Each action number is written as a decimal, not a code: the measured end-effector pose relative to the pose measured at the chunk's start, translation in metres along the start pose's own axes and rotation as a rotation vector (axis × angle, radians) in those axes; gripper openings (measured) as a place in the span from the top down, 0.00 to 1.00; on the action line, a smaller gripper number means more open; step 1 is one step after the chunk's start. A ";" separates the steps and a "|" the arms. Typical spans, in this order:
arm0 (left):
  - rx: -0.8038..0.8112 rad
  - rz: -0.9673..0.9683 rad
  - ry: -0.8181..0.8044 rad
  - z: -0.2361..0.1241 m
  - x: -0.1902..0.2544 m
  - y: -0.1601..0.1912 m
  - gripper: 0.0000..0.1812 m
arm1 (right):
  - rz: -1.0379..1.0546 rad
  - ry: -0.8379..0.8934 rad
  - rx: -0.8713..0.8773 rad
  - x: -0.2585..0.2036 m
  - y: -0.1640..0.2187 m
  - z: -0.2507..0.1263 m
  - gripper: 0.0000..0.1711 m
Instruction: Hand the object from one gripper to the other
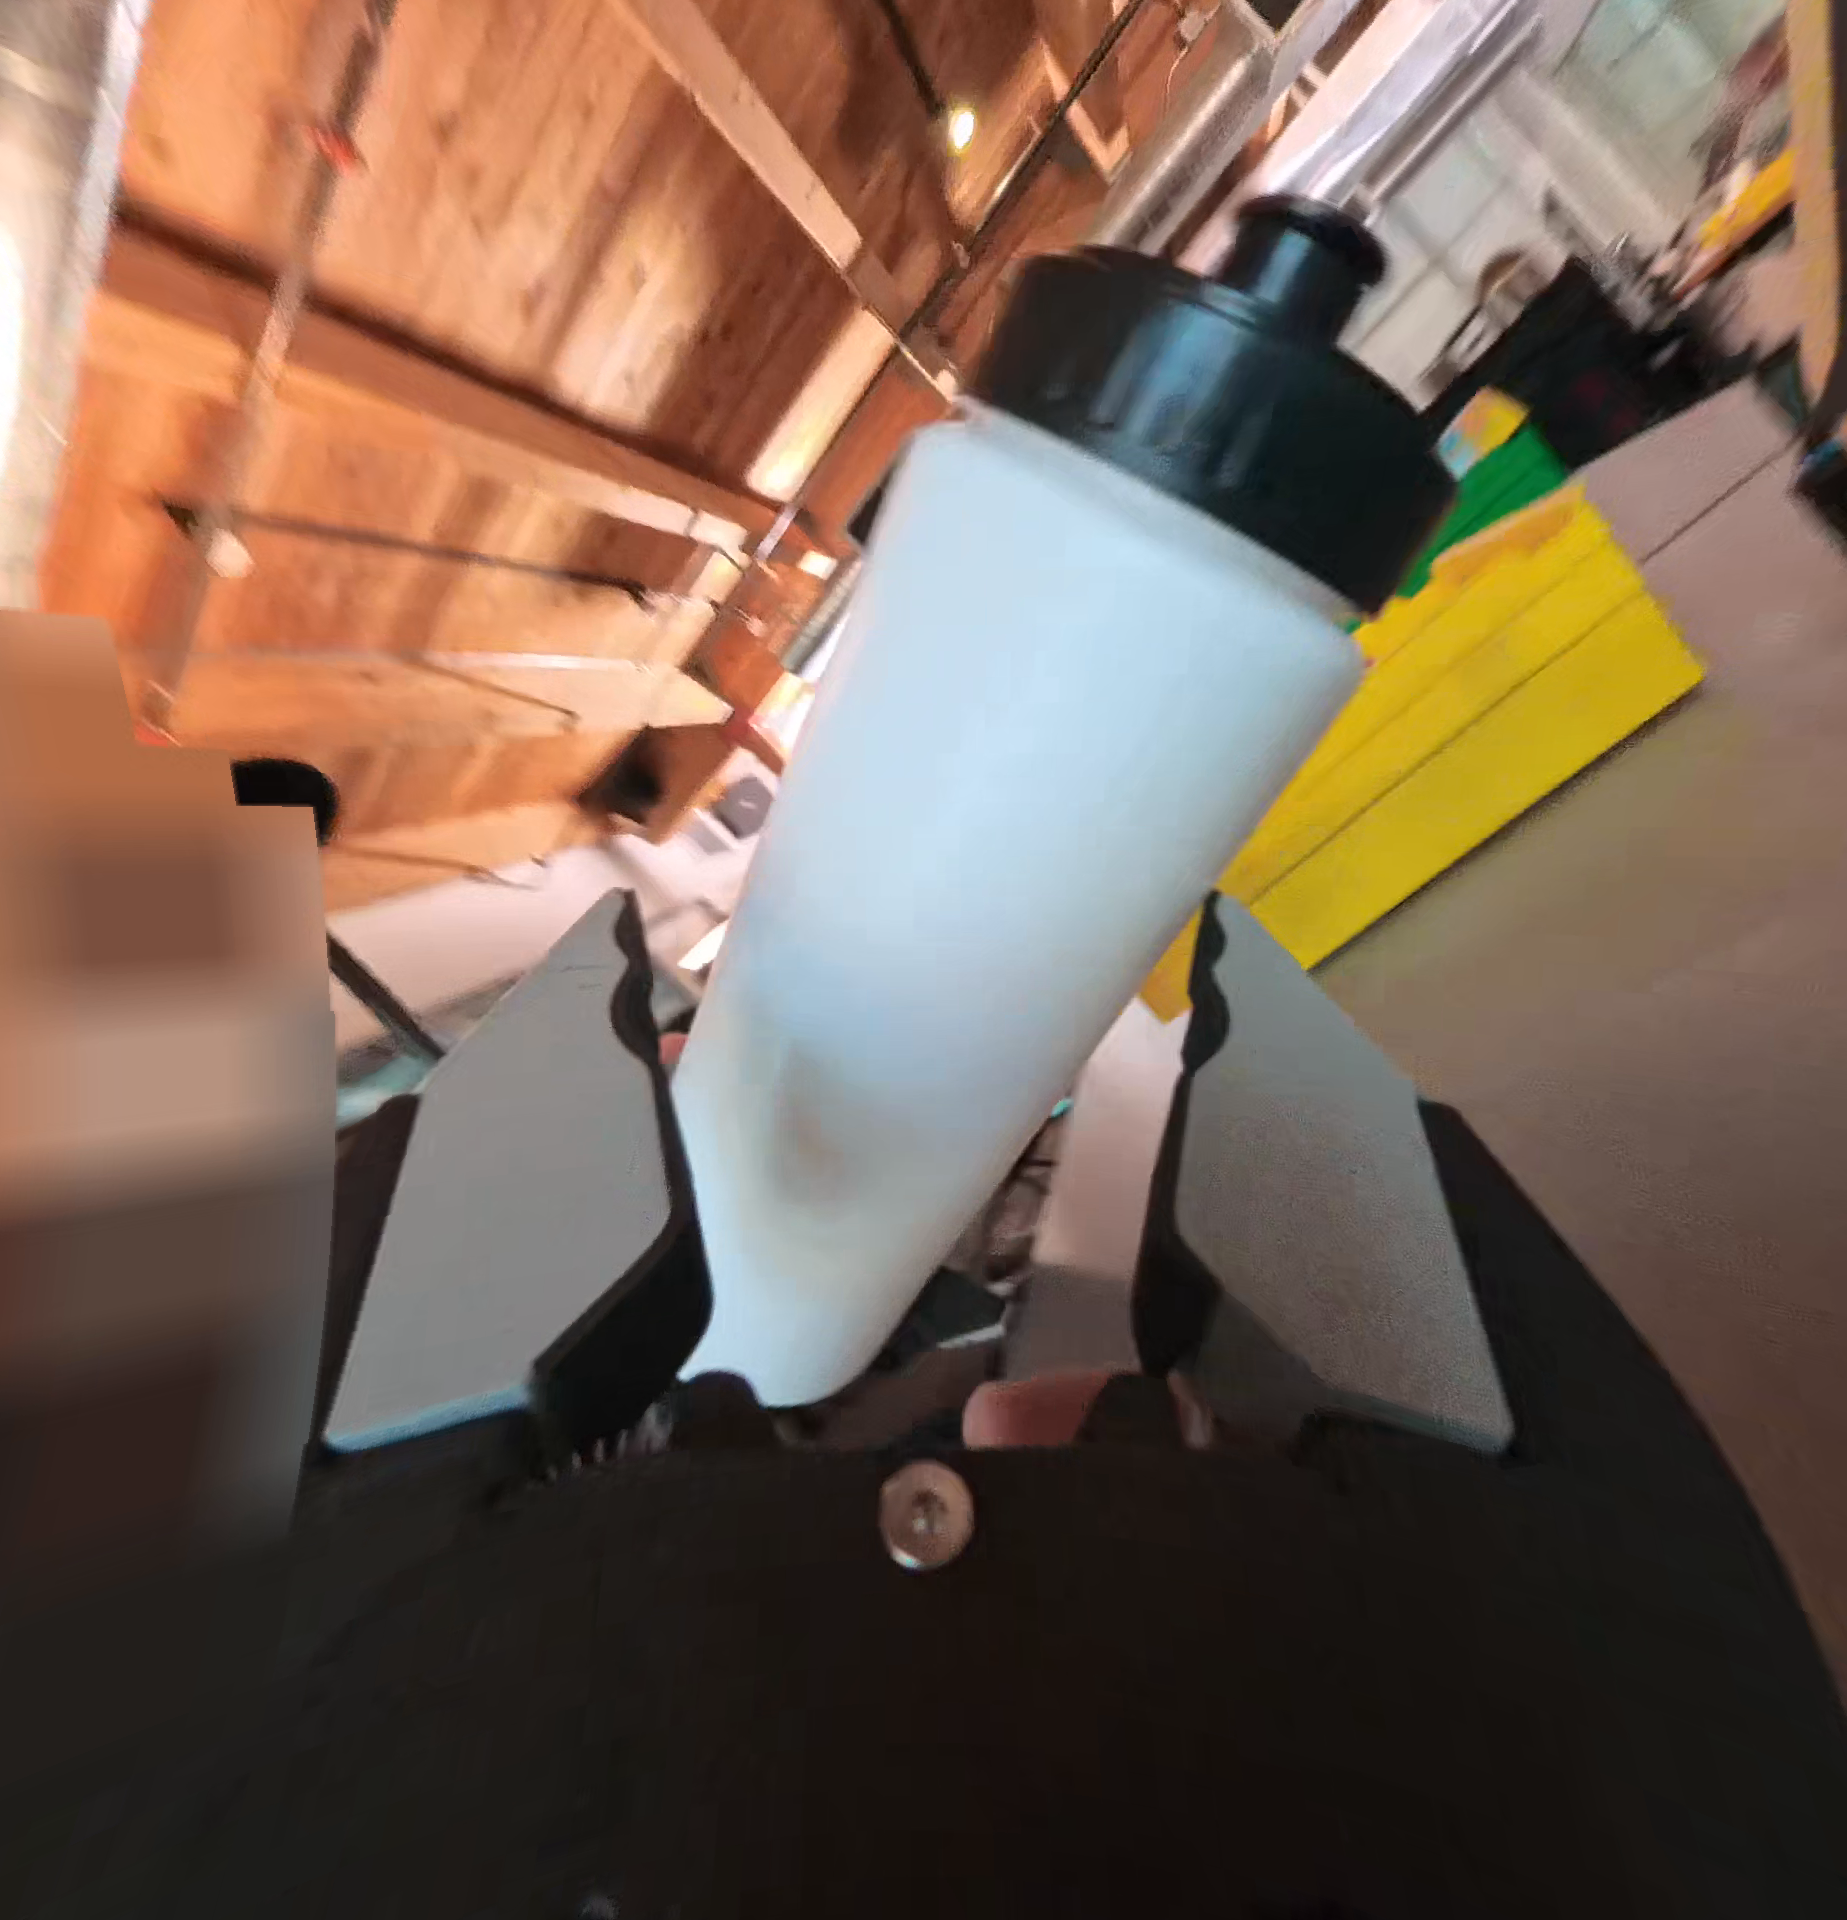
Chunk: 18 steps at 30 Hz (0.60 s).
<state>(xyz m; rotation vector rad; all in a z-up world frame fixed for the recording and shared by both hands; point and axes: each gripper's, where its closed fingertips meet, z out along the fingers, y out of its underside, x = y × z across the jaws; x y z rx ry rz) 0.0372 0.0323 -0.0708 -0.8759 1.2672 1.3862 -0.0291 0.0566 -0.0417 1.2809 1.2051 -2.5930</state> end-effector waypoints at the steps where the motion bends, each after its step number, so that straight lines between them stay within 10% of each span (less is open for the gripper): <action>1: 0.014 0.003 0.014 0.000 0.004 -0.001 0.45 | 0.079 -0.028 0.005 0.004 0.001 -0.001 0.43; 12: 0.039 -0.020 0.033 0.001 0.023 -0.004 0.45 | 0.109 -0.023 -0.063 0.015 0.013 0.002 0.45; 18: -0.103 -0.900 0.316 -0.017 0.028 0.034 0.52 | -0.401 0.240 0.002 0.011 -0.028 -0.023 0.46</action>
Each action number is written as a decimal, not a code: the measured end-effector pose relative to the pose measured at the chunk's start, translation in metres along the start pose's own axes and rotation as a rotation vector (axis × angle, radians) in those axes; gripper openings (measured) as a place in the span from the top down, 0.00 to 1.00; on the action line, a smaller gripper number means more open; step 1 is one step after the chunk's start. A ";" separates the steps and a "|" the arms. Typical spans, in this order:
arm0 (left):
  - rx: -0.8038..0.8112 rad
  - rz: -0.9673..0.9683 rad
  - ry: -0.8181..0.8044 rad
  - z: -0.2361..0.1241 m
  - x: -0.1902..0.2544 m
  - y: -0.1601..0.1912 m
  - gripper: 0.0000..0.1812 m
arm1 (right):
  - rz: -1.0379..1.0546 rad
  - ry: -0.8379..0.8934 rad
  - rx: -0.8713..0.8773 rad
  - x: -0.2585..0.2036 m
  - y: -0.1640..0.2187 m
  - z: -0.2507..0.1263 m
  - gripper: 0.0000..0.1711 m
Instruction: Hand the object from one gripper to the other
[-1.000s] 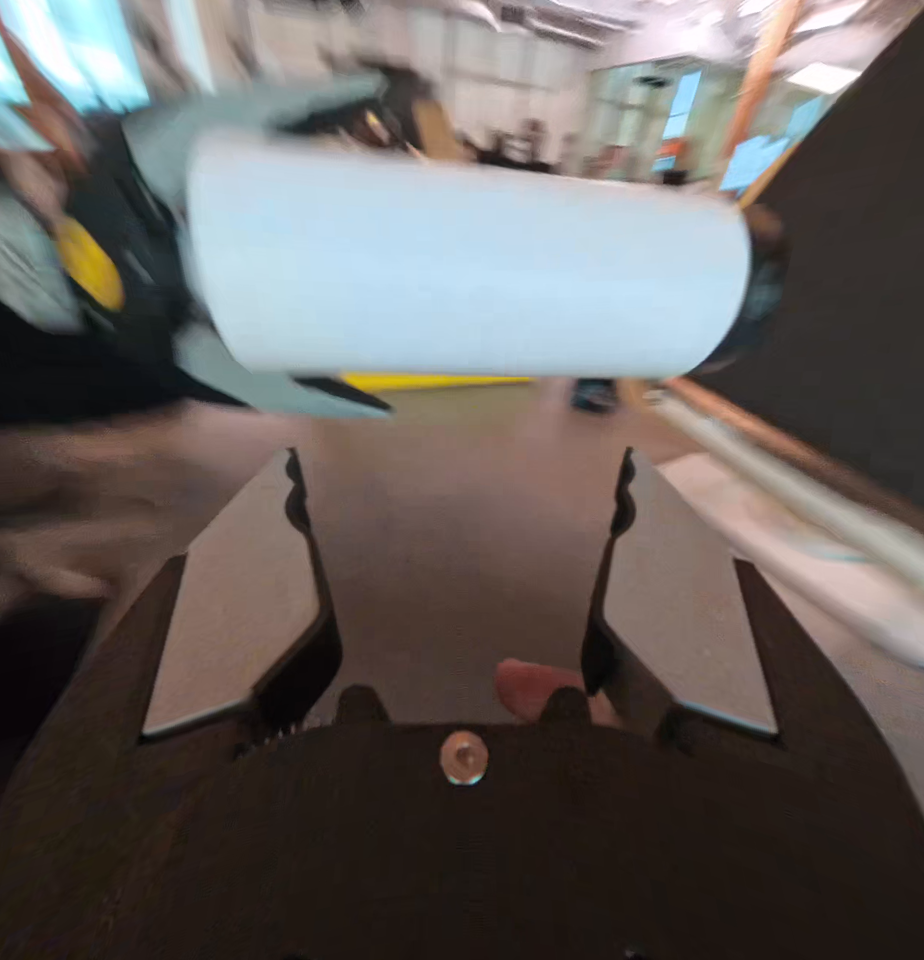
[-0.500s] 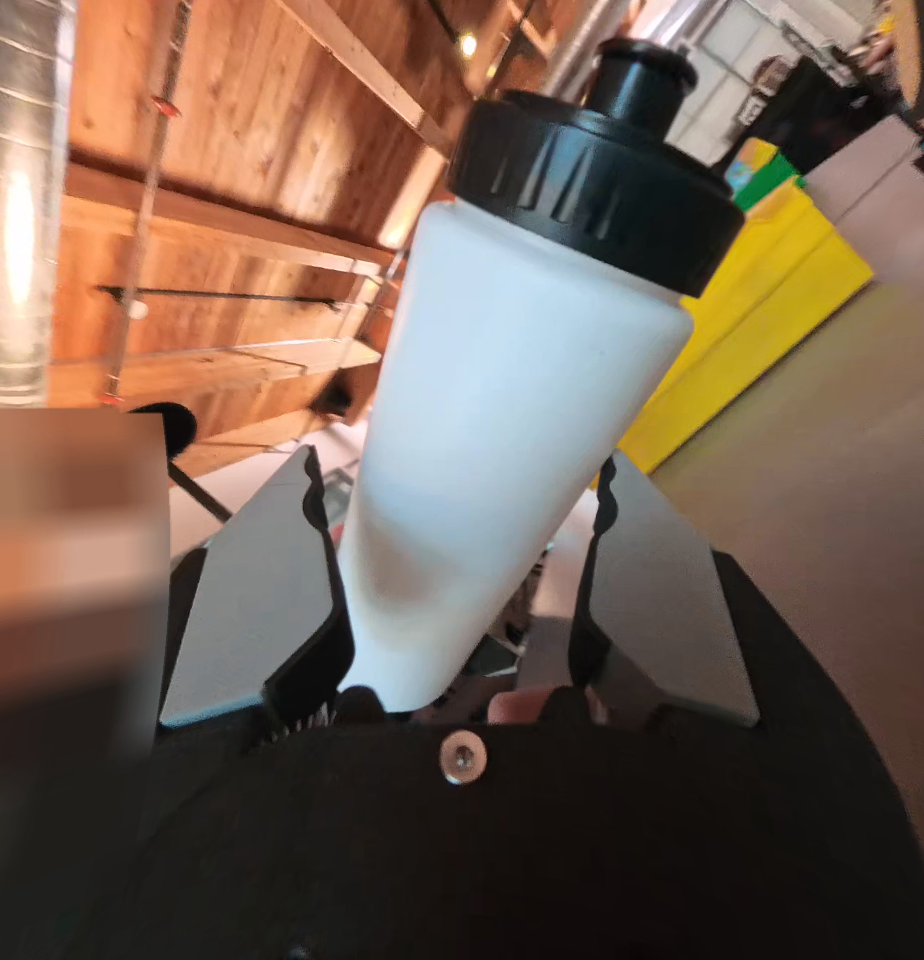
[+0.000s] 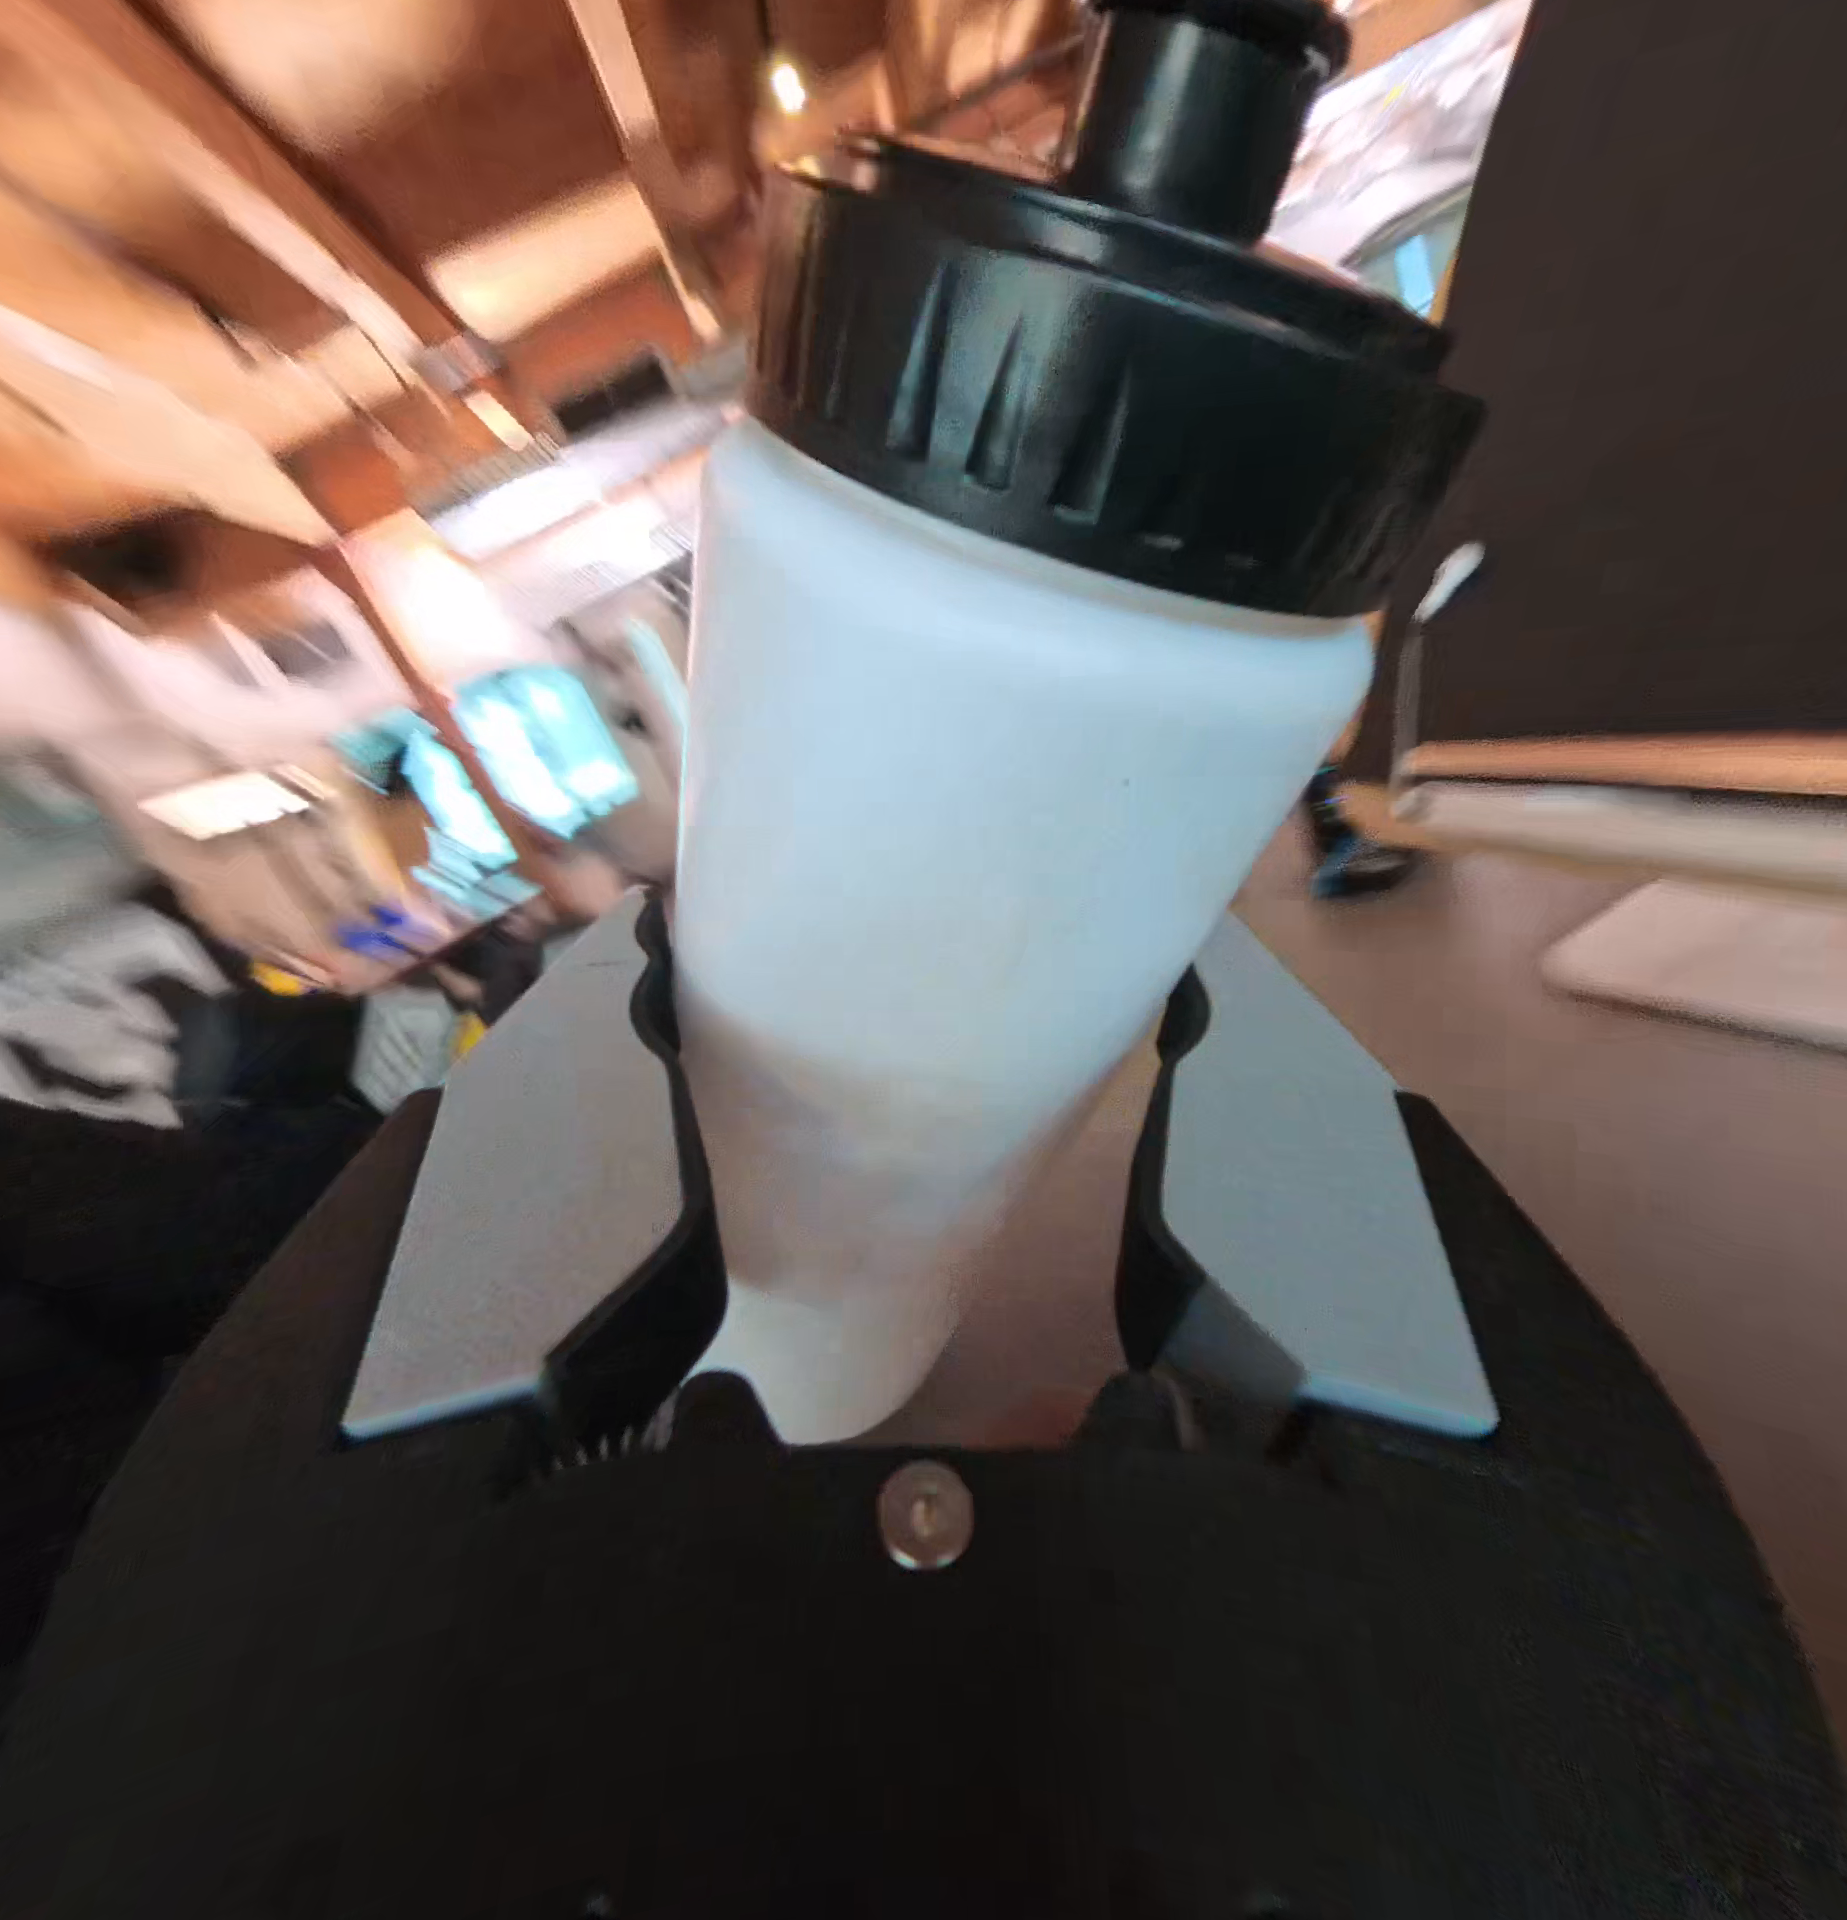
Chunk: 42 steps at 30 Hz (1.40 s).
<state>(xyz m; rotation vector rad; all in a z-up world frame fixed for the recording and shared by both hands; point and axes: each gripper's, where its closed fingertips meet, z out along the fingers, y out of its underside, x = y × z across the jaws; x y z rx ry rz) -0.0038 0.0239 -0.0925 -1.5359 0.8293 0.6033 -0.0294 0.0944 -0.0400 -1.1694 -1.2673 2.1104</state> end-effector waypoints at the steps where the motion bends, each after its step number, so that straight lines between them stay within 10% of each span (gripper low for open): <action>1: 0.021 -0.174 0.048 -0.005 -0.008 0.000 0.58 | -0.155 0.066 -0.035 0.000 -0.001 -0.002 0.46; 6: 0.127 -0.894 0.416 -0.009 -0.035 -0.020 0.48 | -0.667 0.174 -0.301 -0.015 0.030 0.007 0.46; 12: 0.112 -0.860 0.561 0.015 -0.022 -0.044 0.46 | -0.760 0.067 -0.490 -0.033 0.075 0.016 0.46; 22: 0.082 -0.448 0.321 0.029 -0.037 -0.053 0.53 | -0.711 0.082 -0.463 -0.029 0.069 0.011 0.52; 29: 0.028 0.431 -0.046 0.003 -0.055 -0.062 0.53 | -0.098 -0.093 -0.351 -0.035 0.040 -0.012 0.19; 35: 0.033 1.020 -0.017 0.001 0.017 -0.055 0.52 | 0.318 -0.287 -0.277 -0.049 0.037 0.002 0.20; 42: 0.148 1.094 0.030 0.007 0.062 -0.055 0.52 | 0.552 -0.460 -0.336 -0.068 0.068 0.025 0.37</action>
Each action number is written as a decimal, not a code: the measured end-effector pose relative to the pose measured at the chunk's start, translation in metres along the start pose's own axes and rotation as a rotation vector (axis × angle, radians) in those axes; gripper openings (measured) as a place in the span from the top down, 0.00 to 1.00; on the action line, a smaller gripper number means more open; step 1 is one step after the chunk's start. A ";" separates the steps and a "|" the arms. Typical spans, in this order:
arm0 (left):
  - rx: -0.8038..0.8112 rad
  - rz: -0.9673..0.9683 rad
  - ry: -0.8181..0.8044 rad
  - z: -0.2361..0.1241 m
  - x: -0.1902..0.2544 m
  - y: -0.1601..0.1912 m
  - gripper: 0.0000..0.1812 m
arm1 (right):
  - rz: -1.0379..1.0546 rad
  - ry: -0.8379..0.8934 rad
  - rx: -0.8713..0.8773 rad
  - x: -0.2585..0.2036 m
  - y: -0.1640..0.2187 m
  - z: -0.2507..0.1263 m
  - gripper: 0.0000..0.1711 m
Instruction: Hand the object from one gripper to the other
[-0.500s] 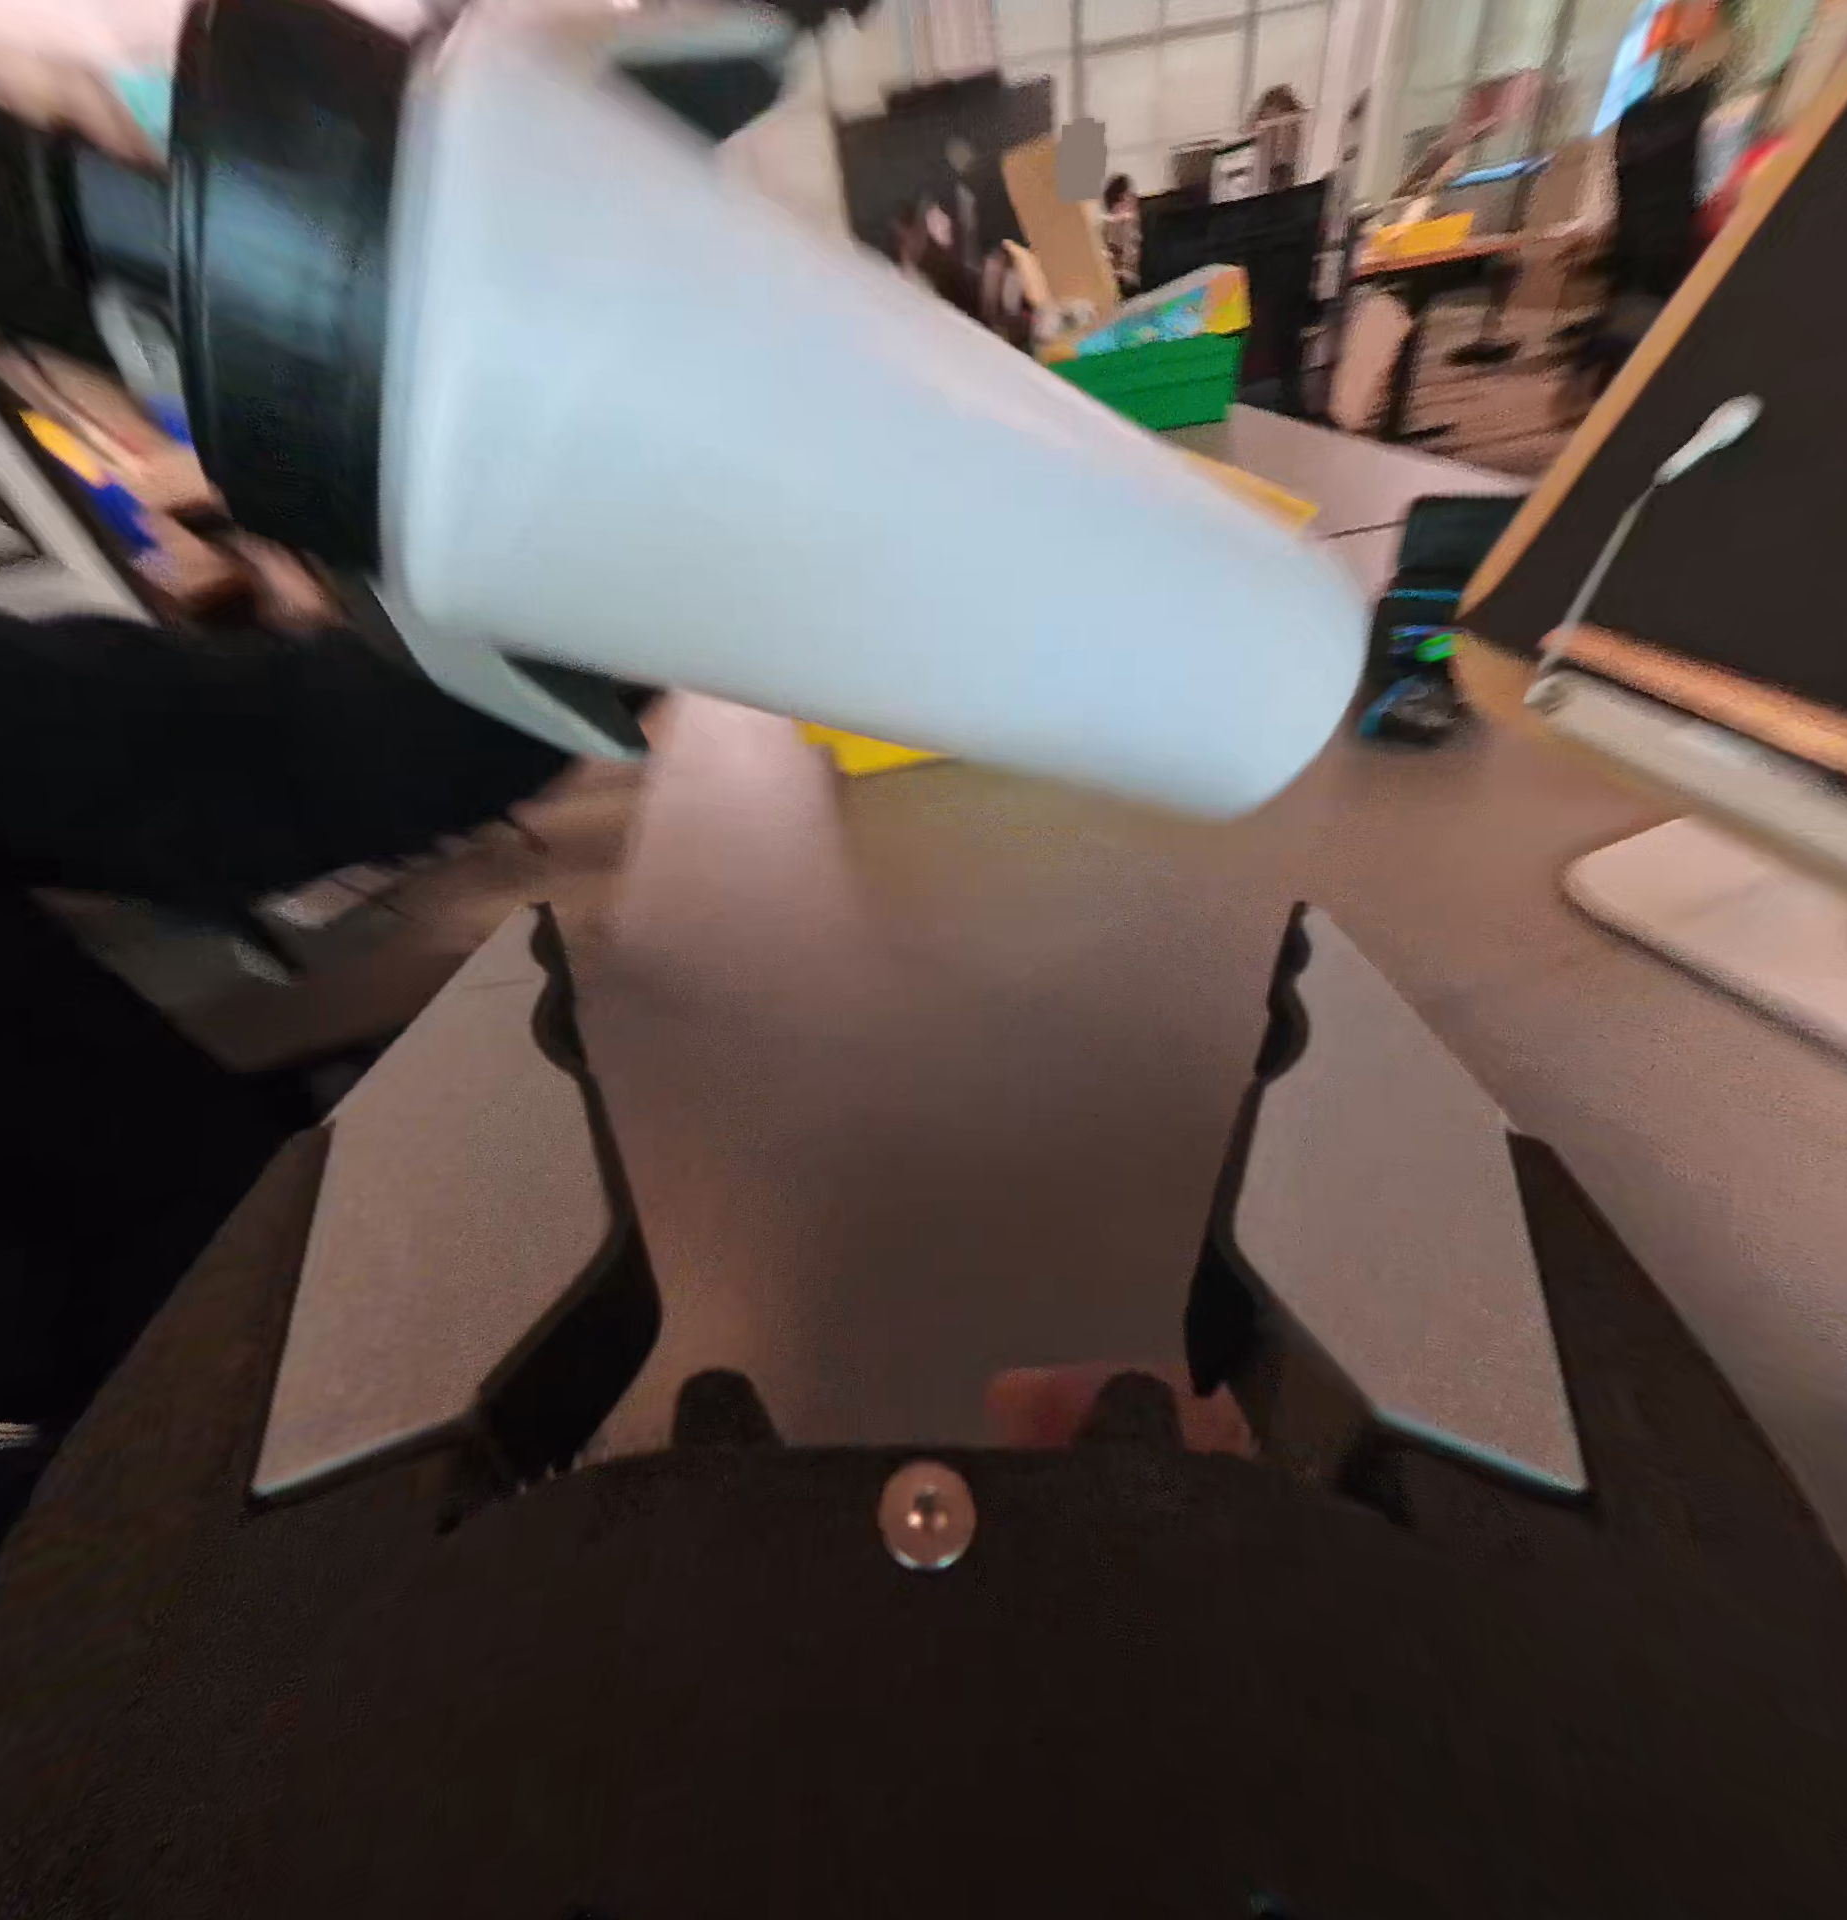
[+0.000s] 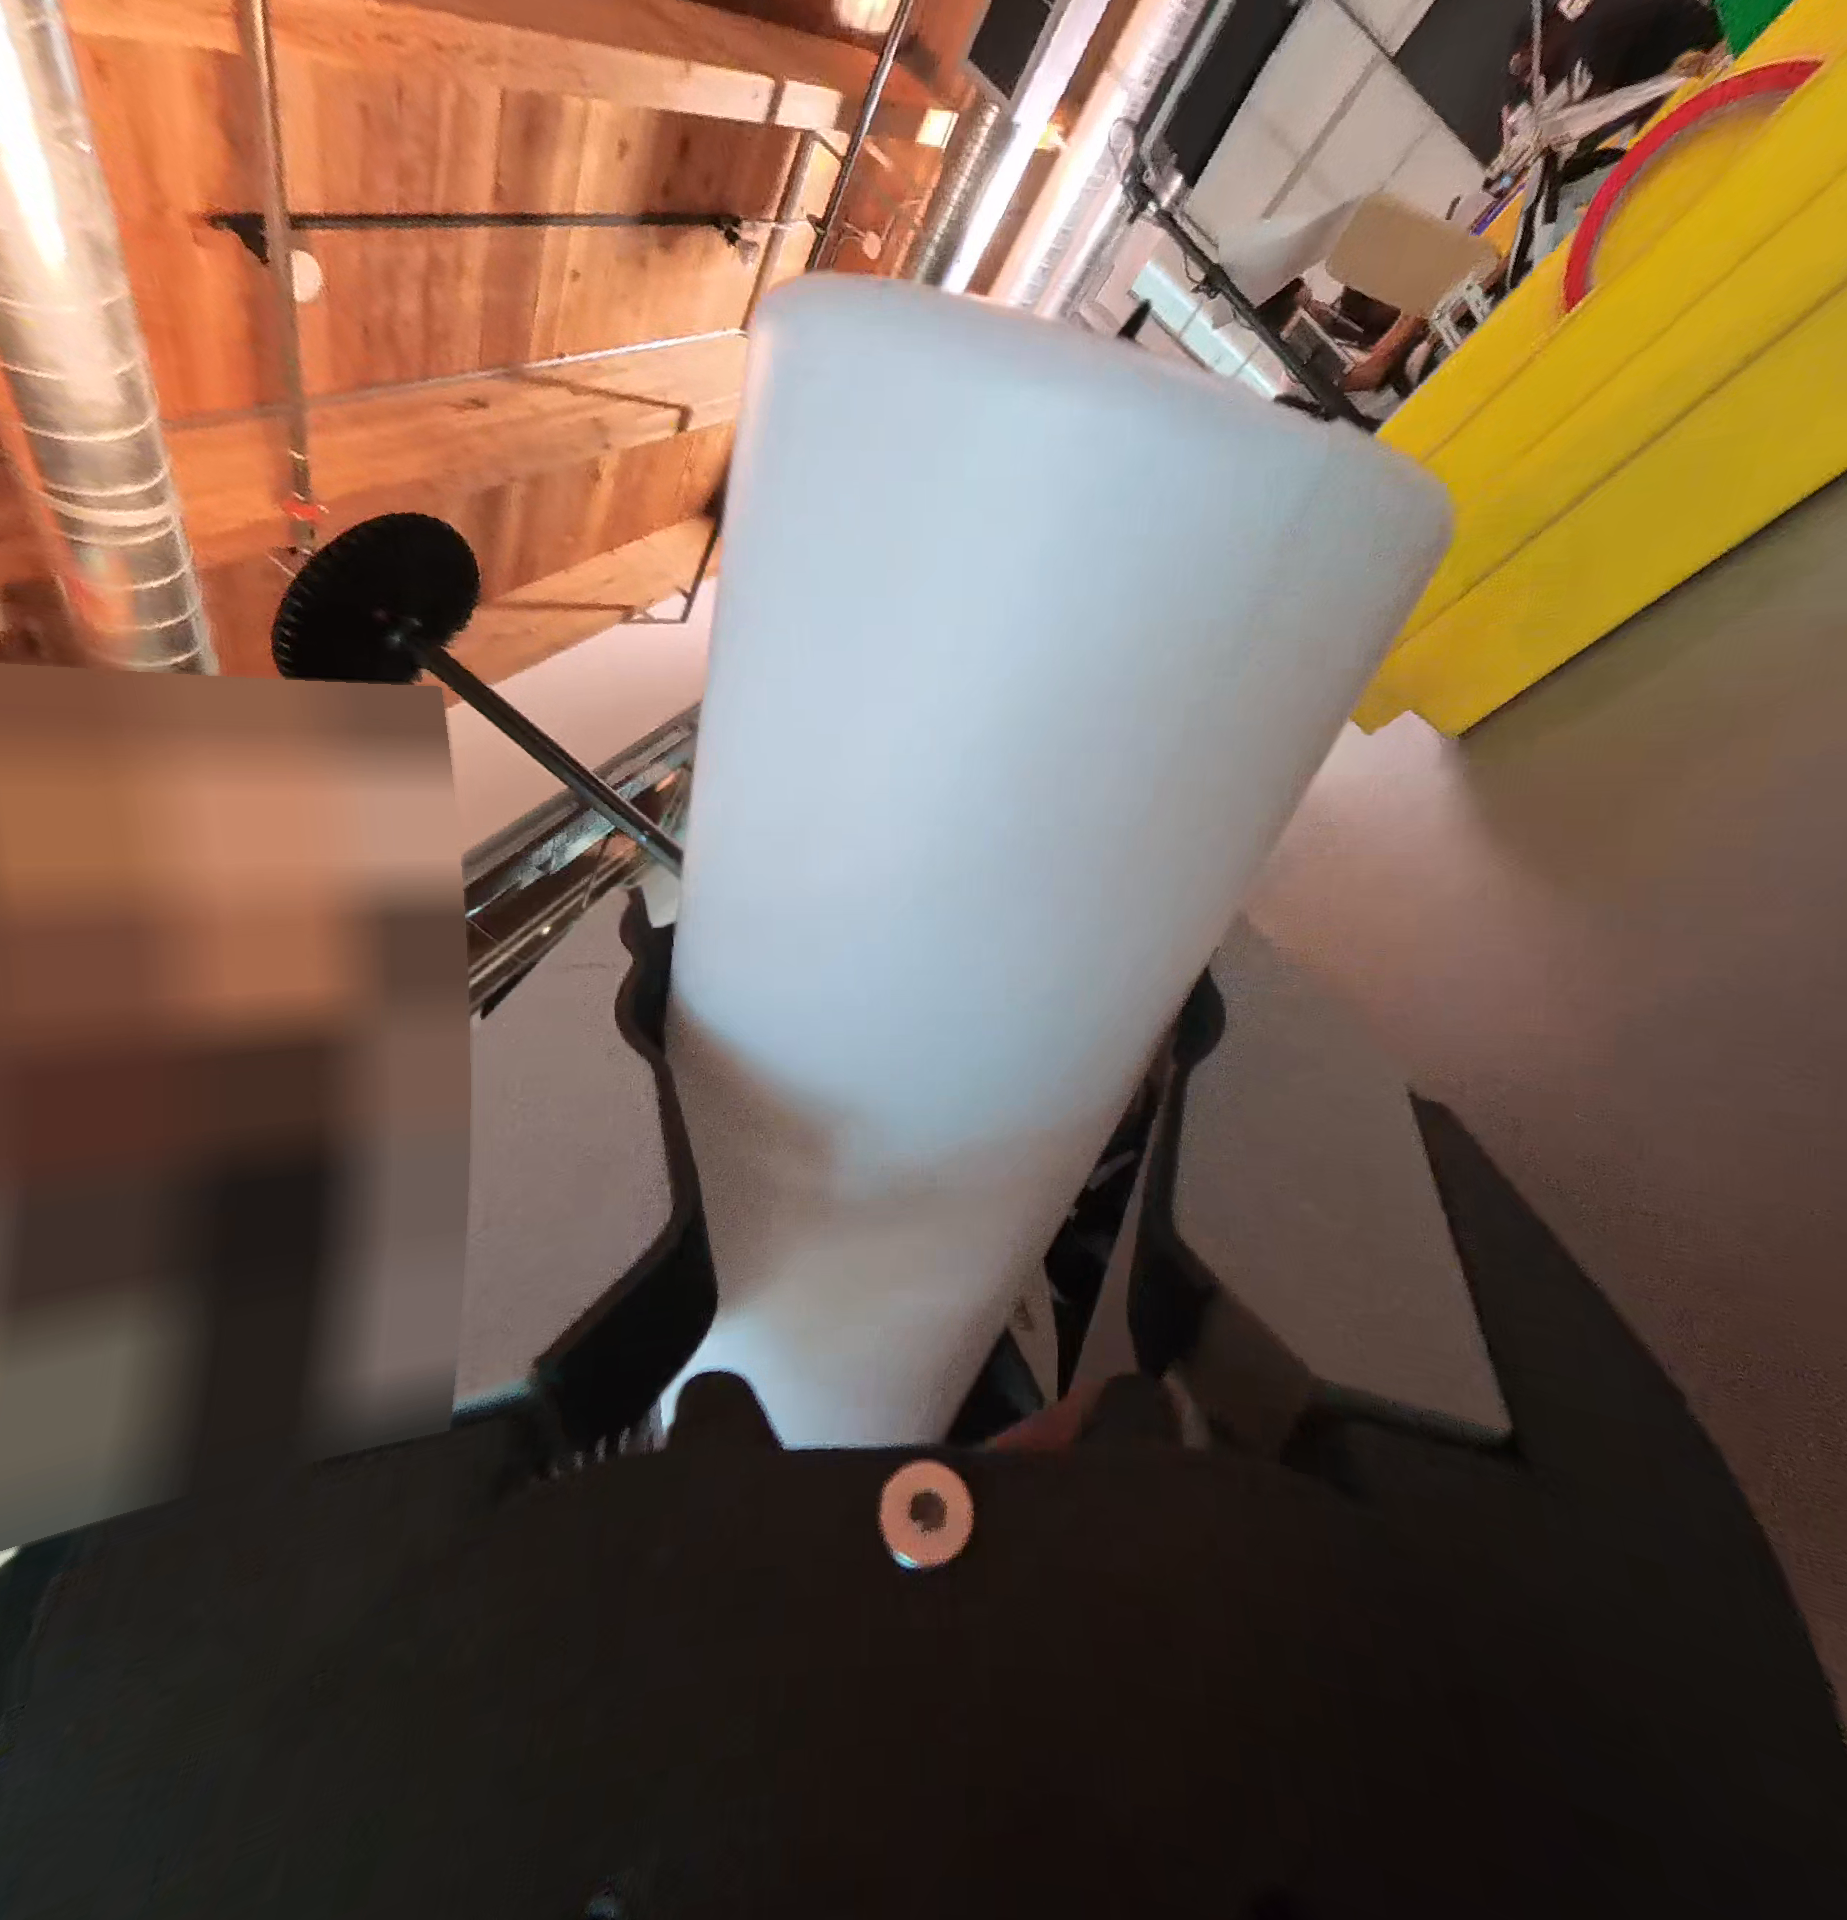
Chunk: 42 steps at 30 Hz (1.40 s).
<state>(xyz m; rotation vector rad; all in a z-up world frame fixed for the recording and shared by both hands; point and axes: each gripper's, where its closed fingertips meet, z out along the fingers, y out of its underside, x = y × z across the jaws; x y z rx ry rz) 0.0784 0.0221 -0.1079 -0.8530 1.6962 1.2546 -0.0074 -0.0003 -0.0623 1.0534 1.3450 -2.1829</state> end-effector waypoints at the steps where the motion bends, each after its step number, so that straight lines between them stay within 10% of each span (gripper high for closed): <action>1: 0.001 -0.026 -0.018 0.002 0.000 0.002 0.52 | 0.003 0.000 0.001 0.002 -0.001 -0.001 0.40; 8: -0.184 -0.982 0.015 -0.019 0.026 0.074 0.55 | -0.410 0.185 0.115 -0.020 -0.034 -0.025 0.44; 13: 0.040 -1.720 0.079 -0.050 0.023 0.104 0.54 | -0.853 0.534 0.110 -0.021 -0.050 -0.036 0.46; 18: 0.199 -1.995 0.045 -0.052 -0.009 0.126 0.56 | -1.268 0.861 -0.036 -0.007 -0.046 -0.033 0.47; 28: 0.248 -1.973 0.045 0.002 -0.027 0.086 0.42 | -1.701 1.156 -0.282 0.022 -0.028 -0.007 0.47; 36: -0.109 -1.419 -0.120 0.004 -0.028 0.114 0.49 | -1.674 1.159 -0.271 0.024 -0.030 -0.022 0.53; 42: -0.398 -0.810 -0.101 -0.018 -0.022 0.146 0.50 | -1.371 1.044 -0.230 0.025 -0.035 -0.045 0.27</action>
